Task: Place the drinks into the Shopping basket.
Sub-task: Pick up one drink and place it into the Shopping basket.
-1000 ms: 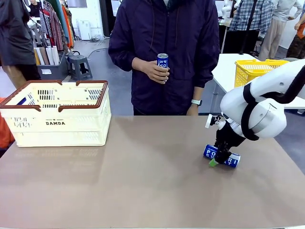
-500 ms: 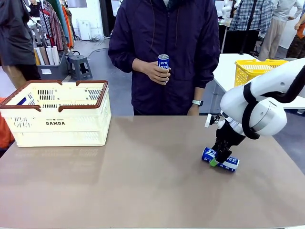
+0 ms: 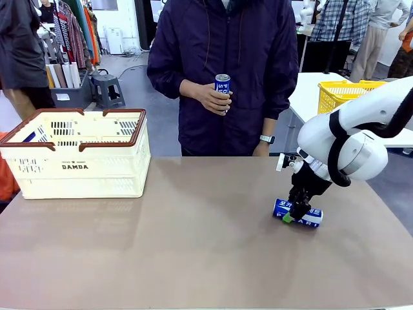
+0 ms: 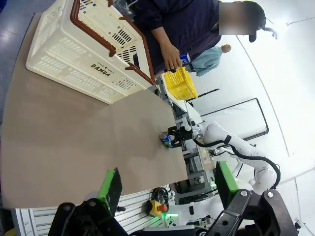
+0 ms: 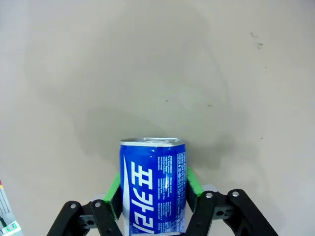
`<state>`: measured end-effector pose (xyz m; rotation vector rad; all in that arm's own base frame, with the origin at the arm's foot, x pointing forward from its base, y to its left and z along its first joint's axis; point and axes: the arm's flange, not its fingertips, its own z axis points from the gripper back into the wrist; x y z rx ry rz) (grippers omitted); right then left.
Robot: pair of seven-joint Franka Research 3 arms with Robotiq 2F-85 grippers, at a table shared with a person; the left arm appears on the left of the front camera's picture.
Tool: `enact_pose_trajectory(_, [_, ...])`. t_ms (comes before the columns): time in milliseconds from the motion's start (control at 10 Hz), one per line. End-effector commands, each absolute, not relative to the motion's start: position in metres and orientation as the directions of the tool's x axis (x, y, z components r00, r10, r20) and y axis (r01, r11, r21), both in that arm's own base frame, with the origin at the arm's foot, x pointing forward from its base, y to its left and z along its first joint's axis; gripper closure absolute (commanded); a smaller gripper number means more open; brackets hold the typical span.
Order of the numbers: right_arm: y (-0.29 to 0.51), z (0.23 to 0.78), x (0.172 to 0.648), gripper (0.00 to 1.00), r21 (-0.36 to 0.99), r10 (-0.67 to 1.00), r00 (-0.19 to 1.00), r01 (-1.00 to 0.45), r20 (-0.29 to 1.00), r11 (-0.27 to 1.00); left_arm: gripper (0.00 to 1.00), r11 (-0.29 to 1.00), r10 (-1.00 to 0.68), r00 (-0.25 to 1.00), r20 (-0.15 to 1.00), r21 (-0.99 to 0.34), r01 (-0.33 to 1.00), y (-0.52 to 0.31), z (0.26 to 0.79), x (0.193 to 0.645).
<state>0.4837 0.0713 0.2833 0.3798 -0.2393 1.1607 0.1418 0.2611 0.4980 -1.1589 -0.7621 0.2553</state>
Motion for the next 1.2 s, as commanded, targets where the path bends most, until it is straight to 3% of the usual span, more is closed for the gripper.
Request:
enact_pose_trajectory(0, [0.072, 0.282, 0.487, 1.0, 0.2, 0.844, 0.406, -0.913, 0.351, 0.356, 0.0, 0.403, 0.553, 0.715, 0.427, -0.888, 0.219, 0.261, 0.5, 0.14])
enact_pose_trajectory(300, [0.068, 0.292, 0.485, 1.0, 0.207, 0.828, 0.458, -0.888, 0.325, 0.41, 0.0, 0.403, 0.553, 0.715, 0.427, -0.888, 0.219, 0.261, 0.5, 0.14])
enact_pose_trajectory(500, [0.058, 0.34, 0.475, 1.0, 0.203, 0.776, 0.584, -0.811, 0.238, 0.549, 0.0, 0.403, 0.553, 0.715, 0.427, -0.888, 0.219, 0.261, 0.5, 0.14])
enact_pose_trajectory(800, [0.032, 0.453, 0.41, 1.0, 0.213, 0.439, 0.882, -0.469, 0.173, 0.857, 0.0, 0.403, 0.553, 0.715, 0.427, -0.888, 0.219, 0.261, 0.5, 0.14])
enact_pose_trajectory(1100, [-0.003, 0.467, 0.365, 1.0, 0.292, 0.135, 0.943, -0.227, 0.304, 0.929, 0.0, 0.403, 0.553, 0.715, 0.427, -0.888, 0.219, 0.261, 0.5, 0.14])
